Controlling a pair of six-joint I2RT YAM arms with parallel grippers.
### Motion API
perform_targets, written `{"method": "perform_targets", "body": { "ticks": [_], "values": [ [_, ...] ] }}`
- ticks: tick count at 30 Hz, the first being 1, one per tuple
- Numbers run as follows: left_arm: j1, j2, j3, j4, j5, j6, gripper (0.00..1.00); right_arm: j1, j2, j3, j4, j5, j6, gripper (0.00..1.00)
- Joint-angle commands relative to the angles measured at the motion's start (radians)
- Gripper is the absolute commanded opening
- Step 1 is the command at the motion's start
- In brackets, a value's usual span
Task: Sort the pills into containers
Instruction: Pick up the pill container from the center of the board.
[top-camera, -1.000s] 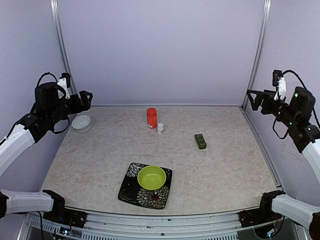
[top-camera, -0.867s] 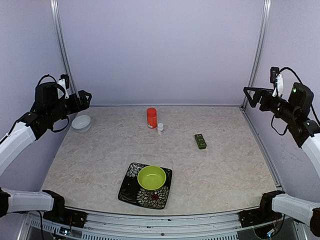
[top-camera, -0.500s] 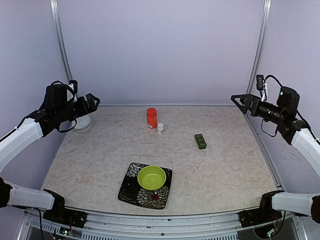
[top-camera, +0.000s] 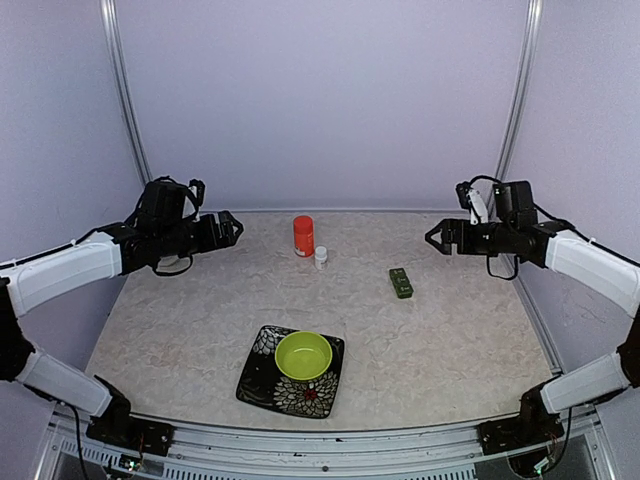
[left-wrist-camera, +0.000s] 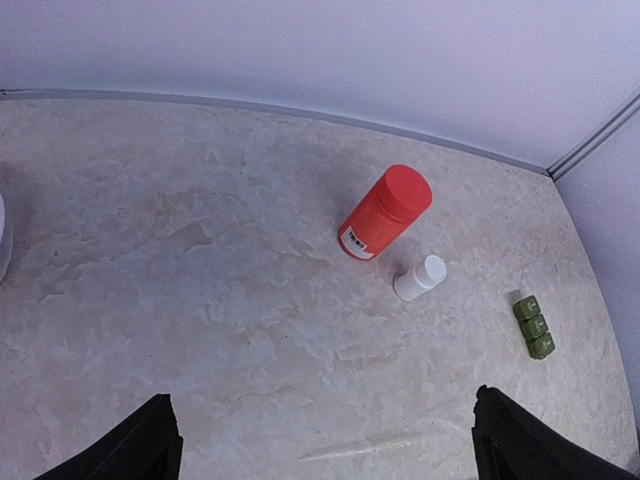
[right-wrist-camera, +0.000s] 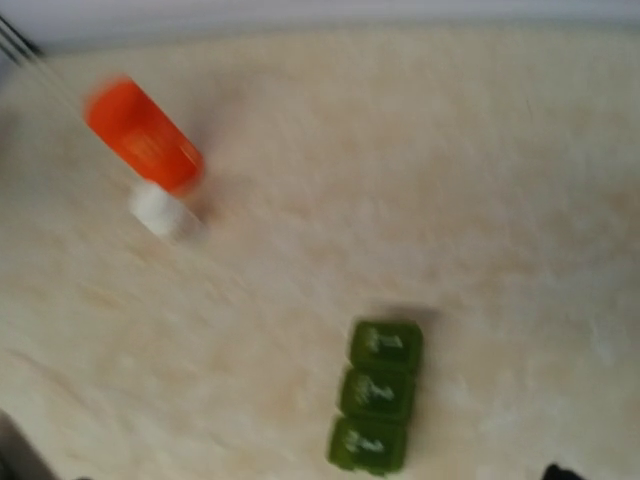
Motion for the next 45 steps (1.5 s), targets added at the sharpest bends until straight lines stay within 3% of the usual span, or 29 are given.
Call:
{"method": "perform_targets", "body": {
  "ticks": [1,15,27,45],
  "values": [
    [-0.037,0.034,0.024,0.034,-0.023,-0.002,0.99,0.081,0.086,0.043,-0.068,0.195,-0.042,0.95],
    [-0.114,0.032,-0.004,0.030,-0.104,0.006,0.99,0.227,0.374,0.152,-0.064,0.324,-0.026,0.90],
    [-0.121,0.010,-0.021,0.034,-0.090,0.015,0.99,0.254,0.549,0.247,-0.089,0.354,-0.027,0.87],
    [-0.137,0.017,-0.034,0.047,-0.093,0.004,0.99,0.269,0.647,0.241,-0.089,0.358,-0.049,0.82]
  ]
}}
